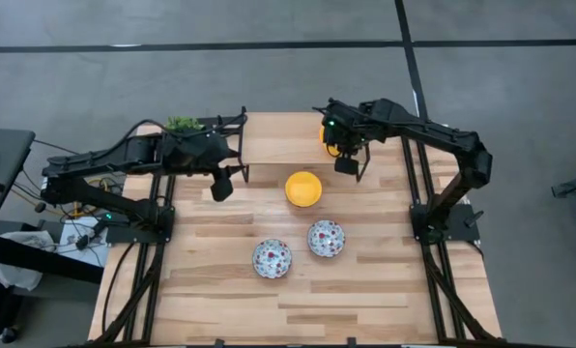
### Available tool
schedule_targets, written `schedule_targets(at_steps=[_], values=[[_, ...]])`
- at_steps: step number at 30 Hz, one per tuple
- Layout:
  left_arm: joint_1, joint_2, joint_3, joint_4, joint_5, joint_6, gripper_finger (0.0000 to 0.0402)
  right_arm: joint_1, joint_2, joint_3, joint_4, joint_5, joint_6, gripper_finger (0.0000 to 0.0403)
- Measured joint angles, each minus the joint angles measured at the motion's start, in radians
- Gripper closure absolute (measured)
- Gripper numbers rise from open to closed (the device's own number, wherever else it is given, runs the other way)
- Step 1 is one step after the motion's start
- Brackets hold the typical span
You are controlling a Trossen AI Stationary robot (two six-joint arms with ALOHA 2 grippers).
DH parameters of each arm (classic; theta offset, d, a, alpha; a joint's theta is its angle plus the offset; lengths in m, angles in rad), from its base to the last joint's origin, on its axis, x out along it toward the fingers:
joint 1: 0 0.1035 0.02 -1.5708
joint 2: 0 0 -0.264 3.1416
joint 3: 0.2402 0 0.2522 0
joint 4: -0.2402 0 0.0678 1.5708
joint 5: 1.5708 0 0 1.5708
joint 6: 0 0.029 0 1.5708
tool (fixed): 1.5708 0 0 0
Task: Pick & Place Mini bowls
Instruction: Stack the bottom yellow bowl on the yellow bowl on the shelf, then stack the yellow bowl on the yellow bowl on the shelf
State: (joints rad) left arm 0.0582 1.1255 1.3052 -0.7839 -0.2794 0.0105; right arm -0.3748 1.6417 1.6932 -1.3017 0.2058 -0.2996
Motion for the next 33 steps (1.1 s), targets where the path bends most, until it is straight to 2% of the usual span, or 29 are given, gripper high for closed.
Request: schedule_targets(at_steps=[9,22,29,33], values=[[0.0,0.0,0.0,0.001,0.0,0.0,0.0243,0.0,0.0,0.0,0.013,0.002,-0.006,0.0397],[0.0,0.0,0.0,0.002,0.0,0.0,0.0243,0.0,0.0,0.0,0.026,0.003,0.004,0.0339],[0.0,0.0,0.0,0.0,0.0,0.007,0.0243,0.011,-0.007,0.004,0.024,0.015,0.009,0.0337],[0.0,0.001,0.0,0.0,0.029,0.01,0.0243,0.031,-0.012,0.066,0.019,0.064,0.061,0.0337]])
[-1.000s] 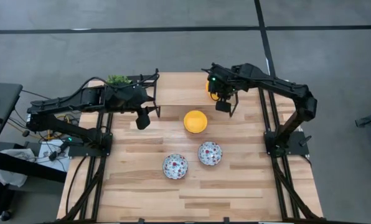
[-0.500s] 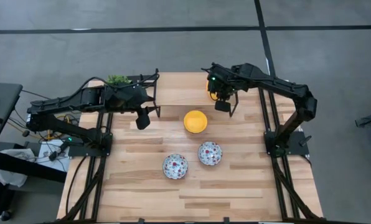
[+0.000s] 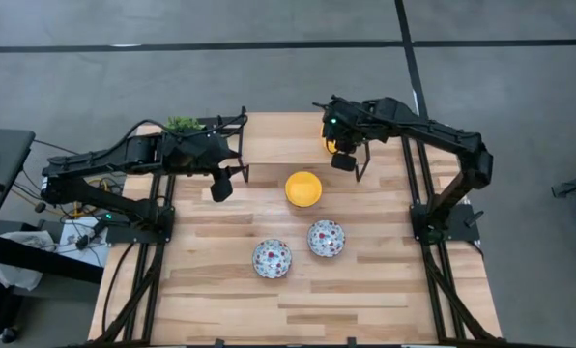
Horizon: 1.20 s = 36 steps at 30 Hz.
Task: Pick & Place Mini bowls
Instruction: Stack the yellow bowl on the yellow bowl on the shelf
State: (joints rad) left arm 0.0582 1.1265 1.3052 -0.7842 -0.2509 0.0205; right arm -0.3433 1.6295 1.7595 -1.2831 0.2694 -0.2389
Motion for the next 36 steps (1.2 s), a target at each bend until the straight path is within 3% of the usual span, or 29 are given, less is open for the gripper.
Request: schedule_targets(at_steps=[3,7,13,19,36], values=[[0.0,0.003,0.0,0.0,0.043,0.001,0.0243,0.01,-0.012,0.04,0.039,0.005,0.067,0.0337],[0.0,0.01,0.0,-0.001,0.048,-0.017,0.0243,0.011,-0.014,0.04,0.08,0.105,0.188,0.0347],[-0.009,0.027,0.0,0.008,0.077,-0.039,0.0243,0.009,-0.004,-0.036,0.091,0.435,0.317,0.0395],[-0.034,0.036,0.0,0.007,0.083,-0.051,0.0243,-0.007,-0.003,-0.08,0.089,0.694,0.372,0.0395],[-0.042,0.035,0.0,0.026,0.08,-0.078,0.0243,-0.026,-0.003,-0.232,0.087,0.706,0.397,0.0402]])
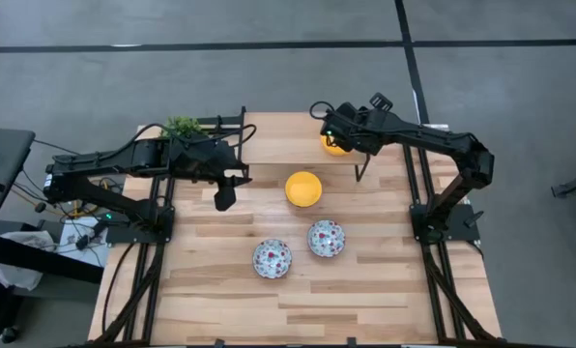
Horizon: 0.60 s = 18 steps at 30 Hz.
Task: Pick & Place Mini bowls
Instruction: Stack the yellow bowl on the yellow bowl on the shelf
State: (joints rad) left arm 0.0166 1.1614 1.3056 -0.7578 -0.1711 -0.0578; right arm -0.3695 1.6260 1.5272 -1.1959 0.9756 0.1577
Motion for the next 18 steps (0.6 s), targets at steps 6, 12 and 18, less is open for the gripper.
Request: schedule_targets(at_steps=[6,12,18], values=[[0.0,0.0,0.0,0.006,0.0,0.0,0.0243,0.0,0.0,-0.018,0.004,0.004,0.0,0.0402],[0.0,0.0,0.0,0.008,0.001,0.026,0.0243,0.041,-0.003,0.043,0.0,0.022,0.001,0.0402],[-0.001,0.006,-0.068,0.056,0.049,0.091,0.0243,0.153,-0.024,0.143,0.002,0.022,-0.007,0.0402]])
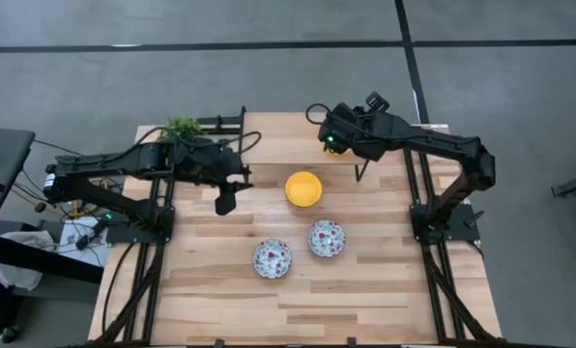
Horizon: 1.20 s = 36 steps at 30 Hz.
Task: Pick & Place Mini bowls
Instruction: Stack the yellow bowl on the yellow bowl on the shelf
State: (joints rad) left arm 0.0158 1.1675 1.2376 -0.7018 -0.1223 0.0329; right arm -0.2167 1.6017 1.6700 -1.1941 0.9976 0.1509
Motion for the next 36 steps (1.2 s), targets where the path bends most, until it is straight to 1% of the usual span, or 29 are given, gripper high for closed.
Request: schedule_targets(at_steps=[3,5,8,12,14,16,21,25,31,36], values=[[0.0,0.02,-0.055,0.024,0.012,0.042,0.0243,0.083,-0.045,0.011,0.0,-0.016,0.005,0.0401],[0.0,0.05,-0.082,0.032,0.029,0.078,0.0243,0.144,-0.085,0.011,-0.003,-0.055,0.029,0.0402],[0.0,0.112,-0.106,0.029,0.07,0.136,0.0243,0.235,-0.145,0.011,-0.002,-0.177,0.071,0.0402],[-0.005,0.201,-0.107,0.053,0.137,0.227,0.0243,0.357,-0.202,0.011,-0.002,-0.344,0.123,0.0402],[-0.012,0.242,-0.107,0.08,0.149,0.292,0.0243,0.418,-0.219,0.011,-0.002,-0.399,0.146,0.0402],[-0.02,0.281,-0.107,0.105,0.152,0.345,0.0243,0.481,-0.229,0.011,-0.007,-0.431,0.179,0.0402],[-0.037,0.362,-0.107,0.16,0.153,0.438,0.0243,0.633,-0.228,0.011,-0.067,-0.425,0.271,0.0399],[-0.036,0.394,-0.107,0.199,0.153,0.478,0.0243,0.721,-0.211,0.011,-0.104,-0.422,0.329,0.0401],[-0.029,0.413,-0.107,0.236,0.15,0.554,0.0243,0.794,-0.193,0.011,-0.092,-0.41,0.4,0.0401],[-0.03,0.422,-0.106,0.364,0.149,0.641,0.0243,0.835,-0.178,0.011,-0.099,-0.406,0.458,0.0402]])
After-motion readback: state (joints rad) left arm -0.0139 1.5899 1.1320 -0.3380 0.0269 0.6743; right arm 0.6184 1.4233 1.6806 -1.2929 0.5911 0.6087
